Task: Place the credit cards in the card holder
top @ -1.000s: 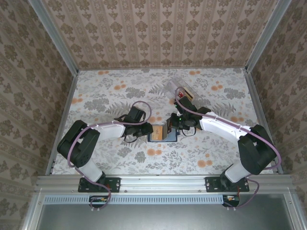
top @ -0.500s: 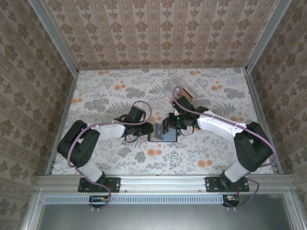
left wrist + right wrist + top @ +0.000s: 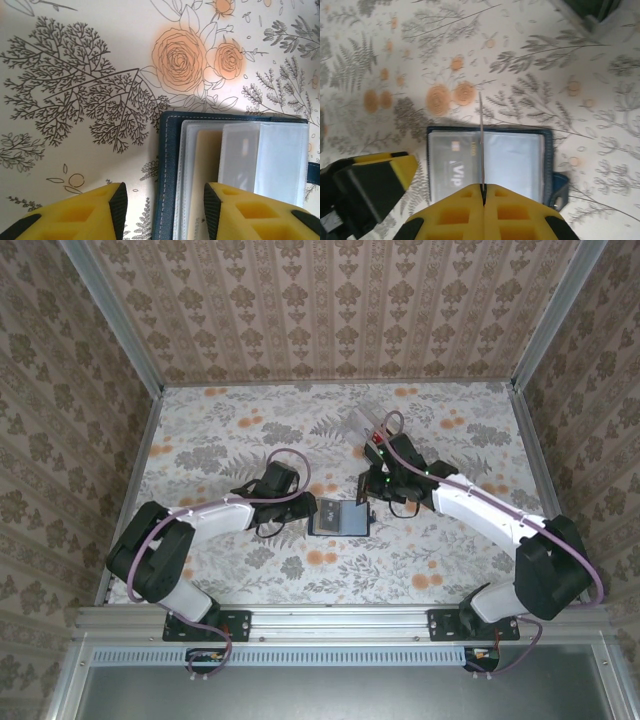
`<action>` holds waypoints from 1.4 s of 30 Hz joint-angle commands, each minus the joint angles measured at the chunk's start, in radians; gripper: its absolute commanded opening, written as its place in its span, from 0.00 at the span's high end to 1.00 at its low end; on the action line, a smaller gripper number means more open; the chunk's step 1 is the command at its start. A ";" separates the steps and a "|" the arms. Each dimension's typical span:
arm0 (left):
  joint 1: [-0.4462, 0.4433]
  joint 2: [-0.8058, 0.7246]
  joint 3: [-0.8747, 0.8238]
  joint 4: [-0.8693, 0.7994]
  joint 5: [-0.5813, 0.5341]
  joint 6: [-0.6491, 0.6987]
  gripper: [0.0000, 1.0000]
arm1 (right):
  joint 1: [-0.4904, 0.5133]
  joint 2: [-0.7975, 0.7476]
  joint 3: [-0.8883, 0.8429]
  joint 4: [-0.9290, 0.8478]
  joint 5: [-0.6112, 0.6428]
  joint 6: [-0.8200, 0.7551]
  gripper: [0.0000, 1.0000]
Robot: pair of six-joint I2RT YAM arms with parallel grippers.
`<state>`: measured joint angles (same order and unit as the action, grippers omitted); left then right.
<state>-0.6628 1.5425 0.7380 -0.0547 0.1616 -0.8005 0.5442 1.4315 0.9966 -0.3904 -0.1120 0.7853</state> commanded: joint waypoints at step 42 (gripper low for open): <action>-0.027 0.142 0.013 0.032 0.070 0.030 0.71 | 0.019 0.097 -0.313 0.552 -0.253 0.154 1.00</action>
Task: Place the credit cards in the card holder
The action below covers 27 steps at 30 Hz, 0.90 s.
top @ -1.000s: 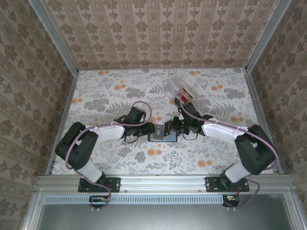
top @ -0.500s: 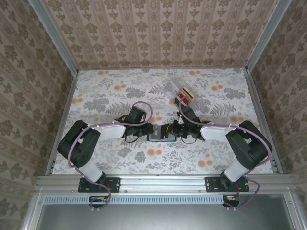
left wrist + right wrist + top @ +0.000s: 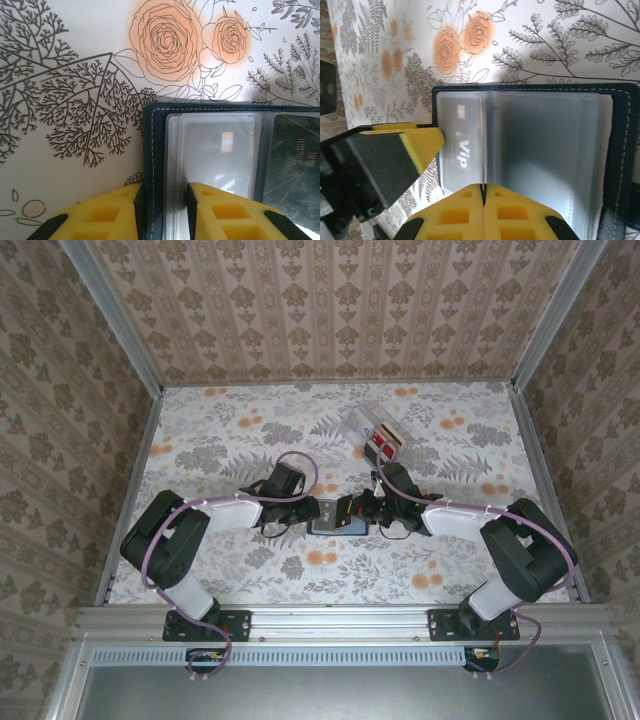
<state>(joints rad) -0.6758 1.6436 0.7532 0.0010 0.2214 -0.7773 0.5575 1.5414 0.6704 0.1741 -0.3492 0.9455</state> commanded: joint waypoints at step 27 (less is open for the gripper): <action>-0.022 0.036 0.002 -0.020 0.010 -0.005 0.68 | 0.018 0.182 0.053 0.007 -0.083 0.019 1.00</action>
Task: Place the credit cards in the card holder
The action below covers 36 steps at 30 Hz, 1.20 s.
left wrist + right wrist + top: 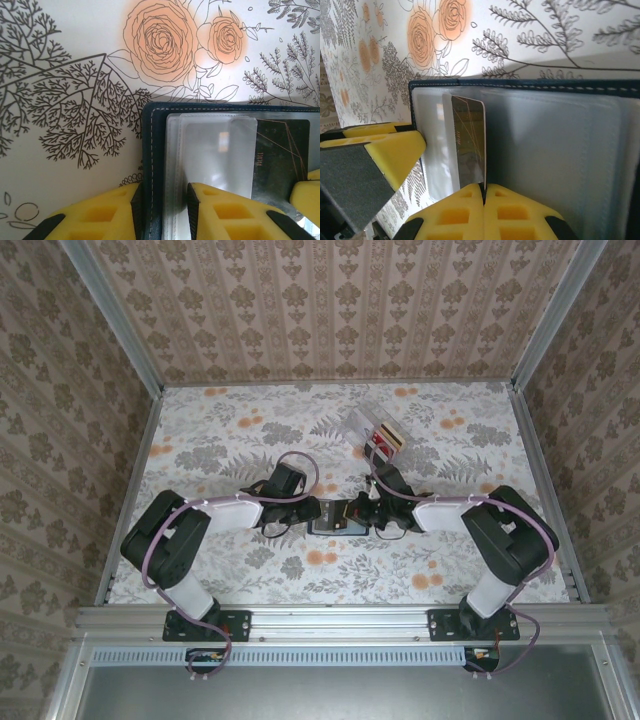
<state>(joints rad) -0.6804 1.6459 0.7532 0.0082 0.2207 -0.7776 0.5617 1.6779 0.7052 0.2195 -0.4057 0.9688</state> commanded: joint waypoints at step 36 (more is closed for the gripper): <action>-0.020 0.029 0.003 -0.009 0.015 -0.019 0.69 | 0.047 0.097 0.204 -0.250 0.011 -0.080 0.85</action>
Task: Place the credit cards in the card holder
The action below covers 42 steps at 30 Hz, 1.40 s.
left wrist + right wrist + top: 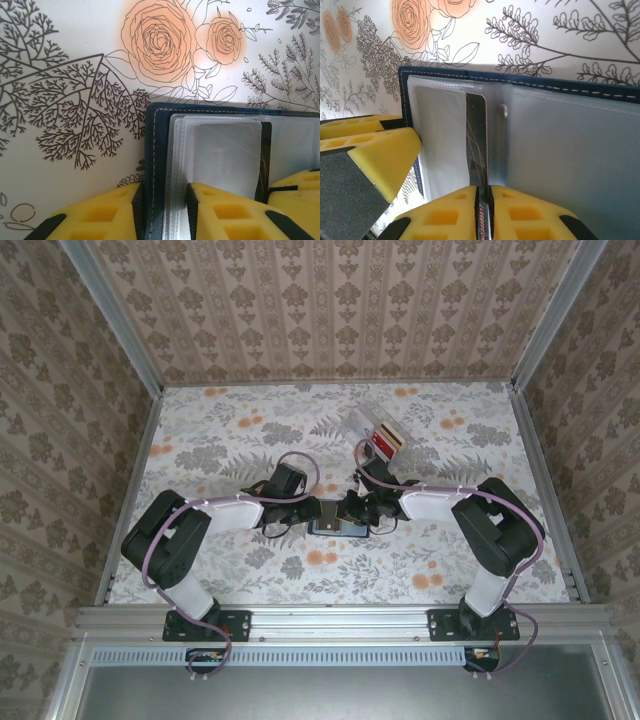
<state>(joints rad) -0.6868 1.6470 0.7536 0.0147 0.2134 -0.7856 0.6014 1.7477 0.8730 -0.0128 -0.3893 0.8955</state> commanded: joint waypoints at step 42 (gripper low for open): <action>0.048 -0.358 0.052 -0.141 -0.320 0.107 0.23 | -0.102 -0.120 0.516 -0.684 0.488 -0.475 0.68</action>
<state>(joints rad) -0.6605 1.3342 0.7799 -0.1066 -0.0402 -0.7166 0.5102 1.6173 1.3231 -0.6003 0.0109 0.5098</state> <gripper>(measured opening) 0.761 0.324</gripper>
